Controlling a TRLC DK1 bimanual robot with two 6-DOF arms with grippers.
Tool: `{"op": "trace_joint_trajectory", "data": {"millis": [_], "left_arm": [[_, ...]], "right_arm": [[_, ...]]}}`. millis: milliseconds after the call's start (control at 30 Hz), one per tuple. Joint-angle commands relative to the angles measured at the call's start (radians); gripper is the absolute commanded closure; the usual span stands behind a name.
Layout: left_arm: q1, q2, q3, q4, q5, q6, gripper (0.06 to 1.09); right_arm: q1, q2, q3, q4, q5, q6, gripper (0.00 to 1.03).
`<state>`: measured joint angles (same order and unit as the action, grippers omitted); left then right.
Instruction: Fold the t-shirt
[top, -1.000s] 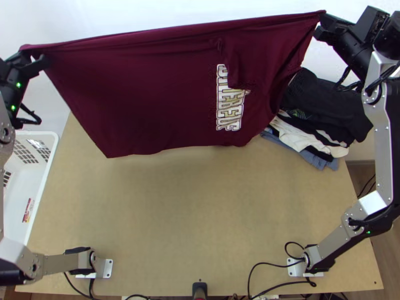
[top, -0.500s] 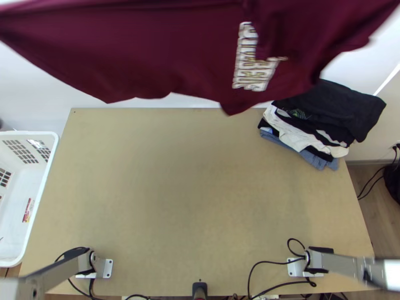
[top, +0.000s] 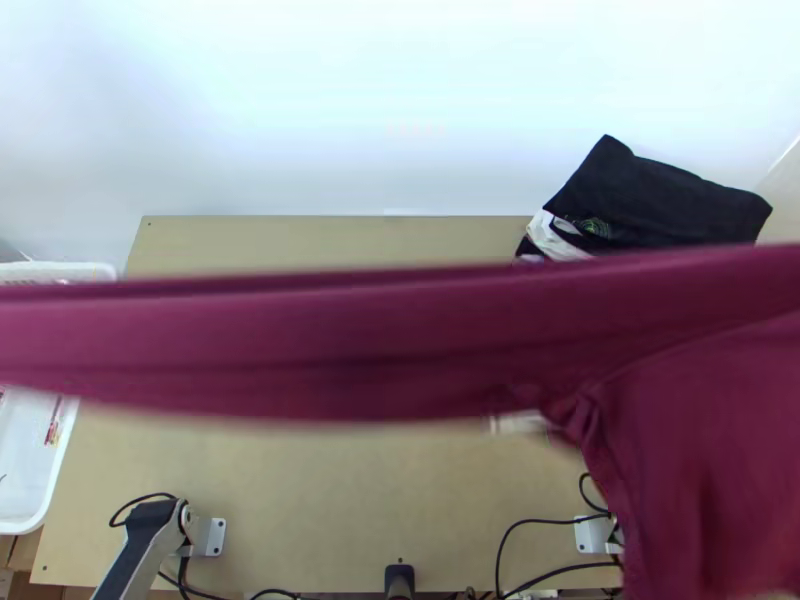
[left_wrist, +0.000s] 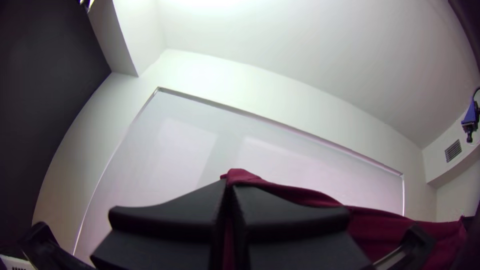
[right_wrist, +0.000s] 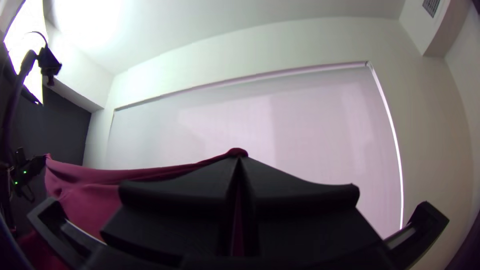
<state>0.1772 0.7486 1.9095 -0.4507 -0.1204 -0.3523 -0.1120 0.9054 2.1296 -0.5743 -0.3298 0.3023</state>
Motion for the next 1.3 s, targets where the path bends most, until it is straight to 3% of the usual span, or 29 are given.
{"op": "trace_joint_trajectory", "data": {"millis": [0, 333, 600, 700, 933, 1267], "left_arm": [[-0.016, -0.072, -0.185, -0.045, 0.001, -0.016, 1.05], [-0.059, -0.437, -0.945, -0.062, 0.021, 0.078, 1.05], [-0.053, -0.483, -1.376, 0.164, 0.051, 0.111, 1.05], [-0.047, -0.37, -1.402, 0.273, 0.07, 0.087, 1.05], [0.013, -0.002, -1.363, 0.471, 0.125, 0.07, 1.05], [0.024, 0.425, -1.185, 0.544, 0.148, 0.073, 1.05]], "right_arm": [[0.006, -0.034, -0.151, -0.016, 0.017, 0.008, 1.0], [0.014, -0.212, -0.797, 0.07, 0.014, 0.044, 1.0], [0.038, -0.234, -1.231, 0.255, 0.014, 0.09, 1.0], [0.054, -0.2, -1.333, 0.37, 0.014, 0.104, 1.0], [0.115, 0.056, -1.35, 0.455, 0.015, 0.126, 1.0], [0.155, 0.383, -1.225, 0.564, 0.041, 0.126, 1.0]]}}
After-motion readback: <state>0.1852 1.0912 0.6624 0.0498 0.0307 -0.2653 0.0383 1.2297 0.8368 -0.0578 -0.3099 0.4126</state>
